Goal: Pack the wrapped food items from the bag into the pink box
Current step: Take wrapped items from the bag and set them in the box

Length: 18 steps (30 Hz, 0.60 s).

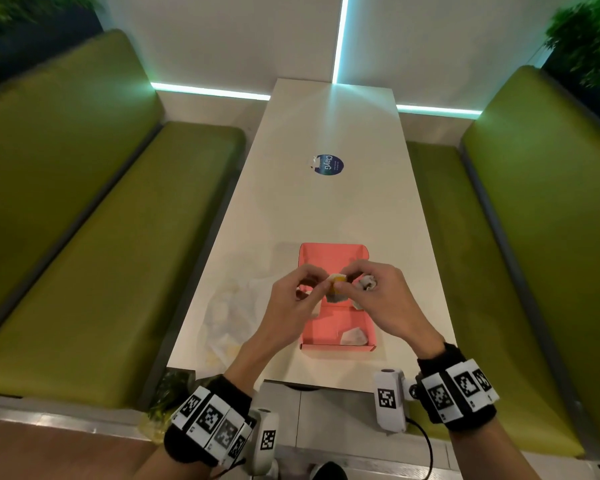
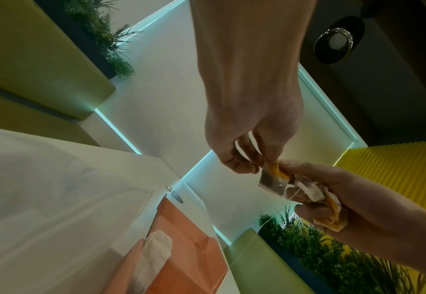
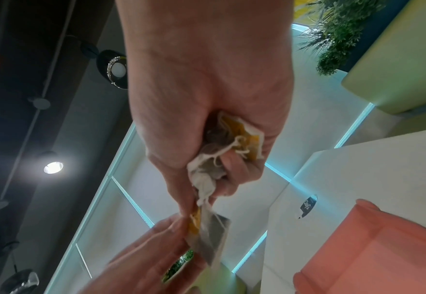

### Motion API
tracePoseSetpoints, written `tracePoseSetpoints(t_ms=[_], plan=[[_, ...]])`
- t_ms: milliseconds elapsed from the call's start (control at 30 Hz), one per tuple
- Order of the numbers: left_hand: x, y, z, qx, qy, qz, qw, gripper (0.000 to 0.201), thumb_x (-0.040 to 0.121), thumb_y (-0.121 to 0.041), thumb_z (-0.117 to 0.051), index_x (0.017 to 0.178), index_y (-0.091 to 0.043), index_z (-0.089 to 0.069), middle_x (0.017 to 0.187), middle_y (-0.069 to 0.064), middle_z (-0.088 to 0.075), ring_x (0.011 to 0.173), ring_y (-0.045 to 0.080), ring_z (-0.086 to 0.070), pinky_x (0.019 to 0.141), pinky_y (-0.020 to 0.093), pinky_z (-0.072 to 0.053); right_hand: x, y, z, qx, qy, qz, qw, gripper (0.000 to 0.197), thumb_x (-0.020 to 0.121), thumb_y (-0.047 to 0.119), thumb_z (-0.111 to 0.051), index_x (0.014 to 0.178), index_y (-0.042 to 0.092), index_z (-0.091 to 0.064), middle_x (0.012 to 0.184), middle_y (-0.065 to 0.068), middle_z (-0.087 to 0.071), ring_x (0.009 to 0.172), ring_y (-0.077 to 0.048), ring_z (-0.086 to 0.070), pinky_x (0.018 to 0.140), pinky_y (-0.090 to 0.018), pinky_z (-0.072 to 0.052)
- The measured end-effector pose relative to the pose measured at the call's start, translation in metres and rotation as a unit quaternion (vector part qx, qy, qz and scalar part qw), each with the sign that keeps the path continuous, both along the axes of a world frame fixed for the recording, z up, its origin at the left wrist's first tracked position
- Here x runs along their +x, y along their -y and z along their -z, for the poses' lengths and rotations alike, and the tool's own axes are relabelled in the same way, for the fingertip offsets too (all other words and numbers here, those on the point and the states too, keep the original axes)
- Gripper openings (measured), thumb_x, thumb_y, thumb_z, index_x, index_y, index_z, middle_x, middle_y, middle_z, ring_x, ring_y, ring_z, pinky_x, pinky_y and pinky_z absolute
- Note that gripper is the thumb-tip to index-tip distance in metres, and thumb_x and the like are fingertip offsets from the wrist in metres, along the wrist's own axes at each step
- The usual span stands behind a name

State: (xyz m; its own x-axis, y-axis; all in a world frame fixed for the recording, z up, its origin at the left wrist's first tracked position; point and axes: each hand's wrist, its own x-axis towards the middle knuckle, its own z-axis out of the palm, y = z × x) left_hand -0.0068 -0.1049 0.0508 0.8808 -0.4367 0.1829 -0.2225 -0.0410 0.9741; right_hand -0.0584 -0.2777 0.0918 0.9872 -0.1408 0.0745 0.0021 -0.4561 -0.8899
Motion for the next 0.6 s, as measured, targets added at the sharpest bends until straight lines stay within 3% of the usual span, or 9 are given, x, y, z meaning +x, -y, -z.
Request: tracePoseSetpoints(t_ms=[133, 200, 367, 500, 600], plan=[[0.0, -0.001, 0.003, 0.033, 0.014, 0.028, 0.999, 0.005, 0.096, -0.011, -0.063, 0.093, -0.008, -0.065, 0.082, -0.001, -0.07, 0.08, 0.012, -0.067, 0.062, 0.015, -0.043, 0.003, 0.006, -0.001, -0.107, -0.011, -0.045, 0.993, 0.015, 0.086, 0.031, -0.073, 0.099, 0.035, -0.068, 0.095, 0.014, -0.068, 0.095, -0.003, -0.062, 0.086, -0.025, -0.047], [0.0, -0.001, 0.01, 0.047, 0.009, 0.035, 0.998, 0.004, 0.097, -0.009, -0.062, 0.095, -0.007, -0.065, 0.083, -0.002, -0.069, 0.08, 0.006, -0.066, 0.063, 0.013, -0.045, 0.006, 0.007, 0.004, -0.142, -0.032, -0.079, 0.986, 0.005, 0.09, 0.032, -0.068, 0.092, 0.029, -0.07, 0.089, 0.014, -0.069, 0.089, -0.003, -0.062, 0.081, -0.029, -0.05], [-0.005, -0.01, 0.053, 0.141, 0.017, 0.028, 0.989, 0.005, 0.098, -0.022, -0.061, 0.102, -0.019, -0.06, 0.093, -0.006, -0.065, 0.083, 0.005, -0.061, 0.068, 0.013, -0.045, 0.013, 0.007, 0.046, -0.177, -0.118, -0.123, 0.969, 0.012, 0.088, 0.041, -0.066, 0.087, 0.03, -0.069, 0.083, 0.015, -0.069, 0.082, -0.004, -0.063, 0.077, -0.038, -0.053], [-0.012, -0.021, 0.092, 0.253, 0.082, 0.004, 0.964, 0.007, 0.099, -0.026, -0.054, 0.105, -0.022, -0.056, 0.097, -0.009, -0.058, 0.084, 0.01, -0.055, 0.073, 0.027, -0.049, 0.02, 0.003, 0.085, -0.2, -0.157, -0.148, 0.956, 0.008, 0.088, 0.033, -0.069, 0.089, 0.025, -0.066, 0.082, 0.014, -0.064, 0.078, -0.009, -0.06, 0.077, -0.039, -0.052], [-0.019, -0.022, 0.105, 0.346, 0.13, 0.009, 0.929, 0.012, 0.1, -0.028, -0.051, 0.107, -0.021, -0.057, 0.107, -0.007, -0.057, 0.099, 0.014, -0.048, 0.075, 0.033, -0.051, 0.026, -0.004, 0.101, -0.208, -0.169, -0.162, 0.95, 0.003, 0.089, 0.025, -0.068, 0.091, 0.026, -0.066, 0.083, 0.018, -0.061, 0.083, -0.011, -0.06, 0.081, -0.039, -0.051]])
